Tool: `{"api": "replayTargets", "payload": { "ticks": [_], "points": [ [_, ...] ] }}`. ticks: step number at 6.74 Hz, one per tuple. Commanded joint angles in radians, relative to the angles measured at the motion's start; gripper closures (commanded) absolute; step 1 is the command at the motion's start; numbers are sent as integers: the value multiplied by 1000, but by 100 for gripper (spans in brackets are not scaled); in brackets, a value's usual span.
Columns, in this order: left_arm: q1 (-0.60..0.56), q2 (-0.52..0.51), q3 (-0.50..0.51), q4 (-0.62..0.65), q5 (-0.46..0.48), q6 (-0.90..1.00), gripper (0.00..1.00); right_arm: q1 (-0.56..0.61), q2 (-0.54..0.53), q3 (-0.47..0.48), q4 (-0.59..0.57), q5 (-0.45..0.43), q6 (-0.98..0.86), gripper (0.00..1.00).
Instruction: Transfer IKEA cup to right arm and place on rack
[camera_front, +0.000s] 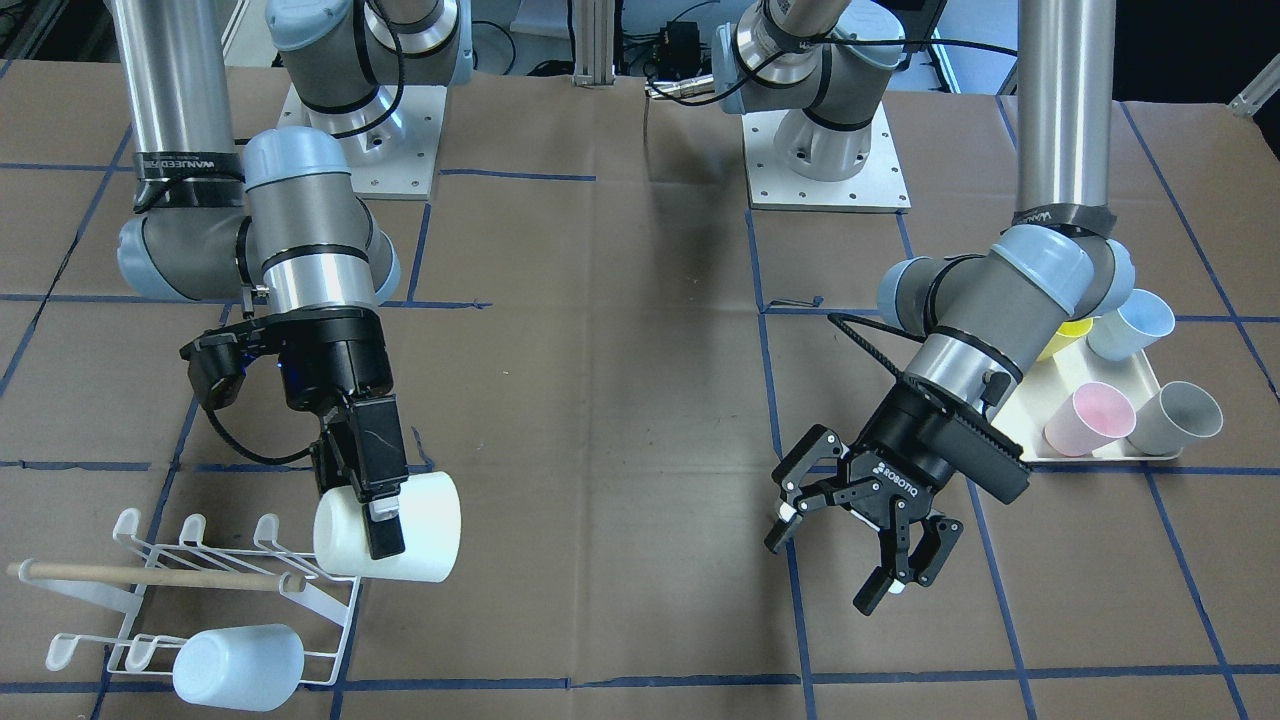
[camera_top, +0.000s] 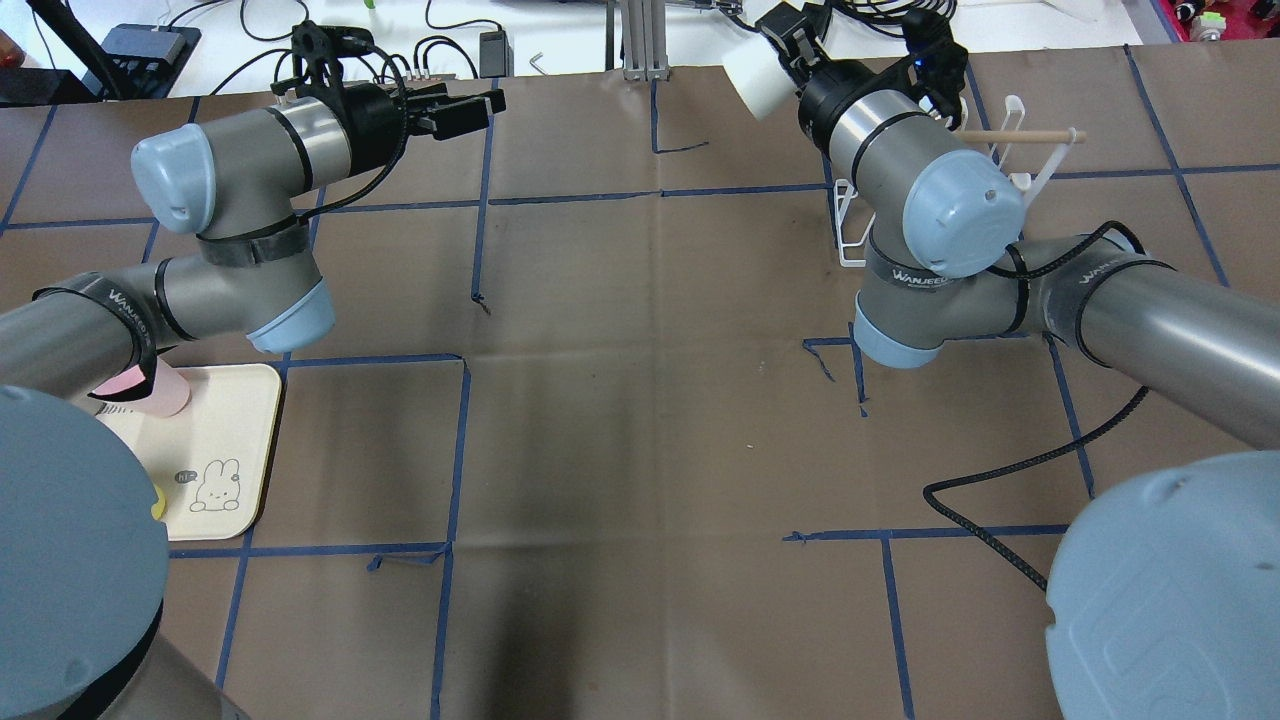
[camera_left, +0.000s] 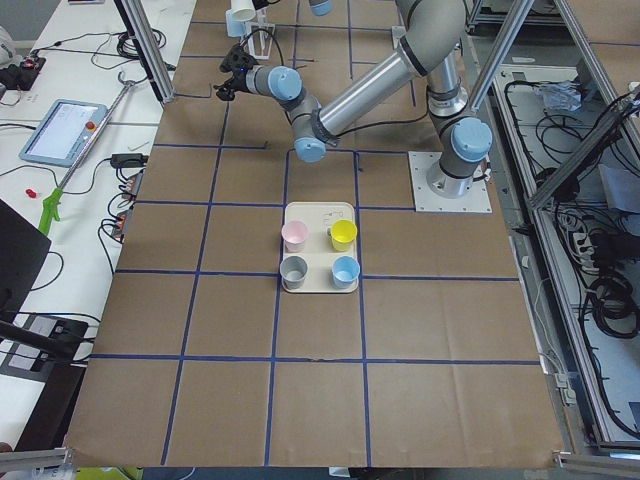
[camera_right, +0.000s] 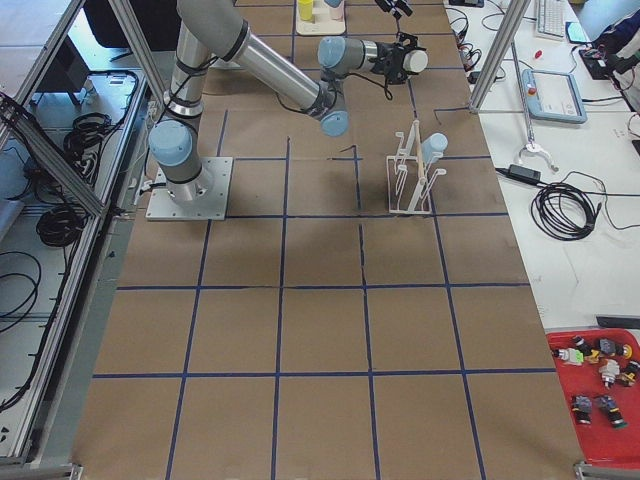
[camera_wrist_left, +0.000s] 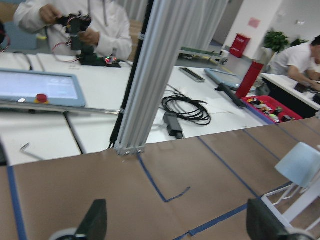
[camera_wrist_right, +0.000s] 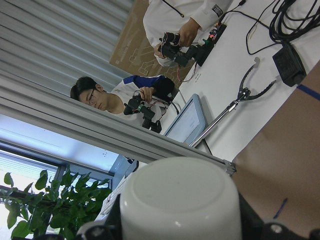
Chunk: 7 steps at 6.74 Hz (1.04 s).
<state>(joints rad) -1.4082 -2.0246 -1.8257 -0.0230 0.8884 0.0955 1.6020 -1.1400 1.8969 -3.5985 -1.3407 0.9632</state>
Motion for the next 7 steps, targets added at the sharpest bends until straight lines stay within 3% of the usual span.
{"api": "replayTargets", "payload": {
  "ticks": [1,3,5,6,7],
  "points": [
    [-67,58,58,-362,284,-17,2,-75,-6,-1,0,-3,-305,76],
    [-110,96,225,-829,484,-52,2,-146,-4,2,3,0,-548,76],
    [-112,95,435,-1319,566,-99,1,-223,-1,-1,62,9,-767,76],
    [-113,102,506,-1453,630,-99,1,-262,5,-10,64,11,-896,76],
    [-113,133,554,-1550,629,-106,1,-302,8,-18,64,17,-953,76]
  ]
}}
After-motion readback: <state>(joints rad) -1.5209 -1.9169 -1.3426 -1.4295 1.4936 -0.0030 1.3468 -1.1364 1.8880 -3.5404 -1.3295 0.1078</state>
